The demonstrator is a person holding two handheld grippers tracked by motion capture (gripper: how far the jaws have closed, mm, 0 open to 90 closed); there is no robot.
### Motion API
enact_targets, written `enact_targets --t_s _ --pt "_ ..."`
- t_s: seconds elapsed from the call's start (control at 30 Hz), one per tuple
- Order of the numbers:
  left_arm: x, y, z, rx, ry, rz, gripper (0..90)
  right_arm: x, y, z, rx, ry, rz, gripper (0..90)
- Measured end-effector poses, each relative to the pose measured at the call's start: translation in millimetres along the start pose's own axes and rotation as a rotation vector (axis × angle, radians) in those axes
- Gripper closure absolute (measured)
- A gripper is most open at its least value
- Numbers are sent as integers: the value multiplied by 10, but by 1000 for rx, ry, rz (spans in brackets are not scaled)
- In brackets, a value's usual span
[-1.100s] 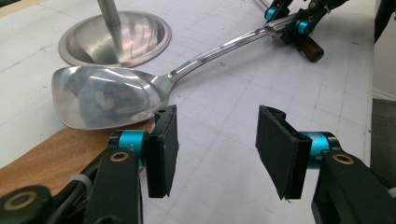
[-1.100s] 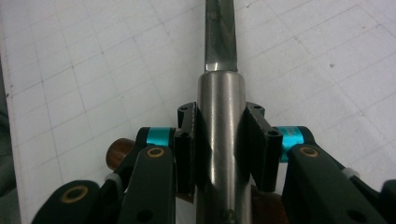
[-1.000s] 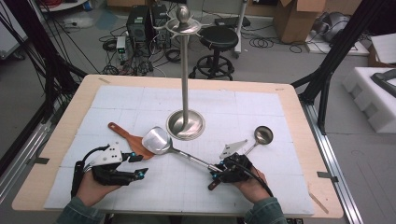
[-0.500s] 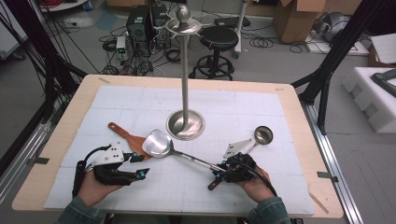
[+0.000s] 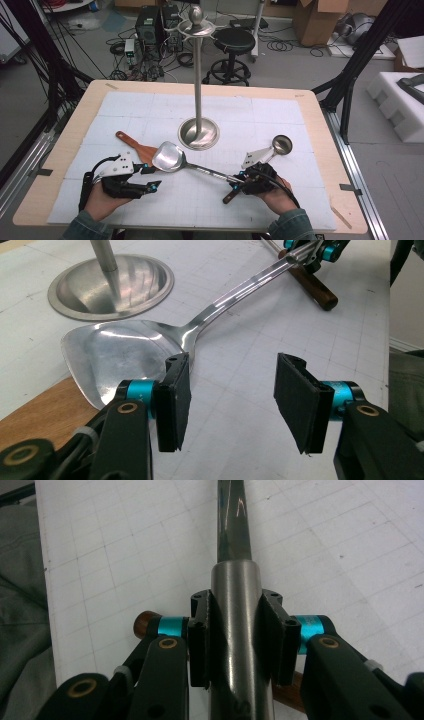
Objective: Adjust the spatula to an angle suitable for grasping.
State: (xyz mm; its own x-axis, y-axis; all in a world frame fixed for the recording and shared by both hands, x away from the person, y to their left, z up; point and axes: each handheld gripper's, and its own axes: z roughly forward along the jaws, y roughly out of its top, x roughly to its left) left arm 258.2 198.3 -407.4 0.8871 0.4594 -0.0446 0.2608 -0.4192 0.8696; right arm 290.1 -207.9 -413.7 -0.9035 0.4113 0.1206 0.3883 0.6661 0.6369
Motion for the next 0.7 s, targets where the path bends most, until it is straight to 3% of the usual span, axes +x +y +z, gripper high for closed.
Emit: enact_targets --t_s 0.7 --pt "16 36 15 -9 -10 0 492 -64 1 -6 0 24 -2 687"
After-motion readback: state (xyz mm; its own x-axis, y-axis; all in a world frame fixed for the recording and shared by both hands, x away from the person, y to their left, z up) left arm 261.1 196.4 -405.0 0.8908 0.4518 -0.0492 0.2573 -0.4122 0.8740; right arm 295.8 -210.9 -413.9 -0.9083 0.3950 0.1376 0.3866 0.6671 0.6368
